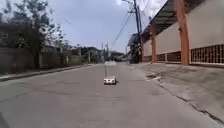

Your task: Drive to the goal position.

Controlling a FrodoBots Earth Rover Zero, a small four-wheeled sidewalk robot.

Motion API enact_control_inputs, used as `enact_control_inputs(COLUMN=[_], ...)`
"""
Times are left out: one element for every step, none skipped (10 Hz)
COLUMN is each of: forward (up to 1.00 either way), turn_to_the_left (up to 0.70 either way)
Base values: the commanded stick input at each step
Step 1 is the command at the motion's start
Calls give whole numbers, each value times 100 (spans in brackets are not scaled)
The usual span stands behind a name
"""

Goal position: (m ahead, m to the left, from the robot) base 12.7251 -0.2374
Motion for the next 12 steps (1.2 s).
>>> enact_control_inputs(forward=[100, 100, 100, 100, 100, 100, 100, 100, 100, 100, 100, 100], turn_to_the_left=[0, 0, 0, 0, 0, 0, 0, 0, 0, -2, -5, -20])
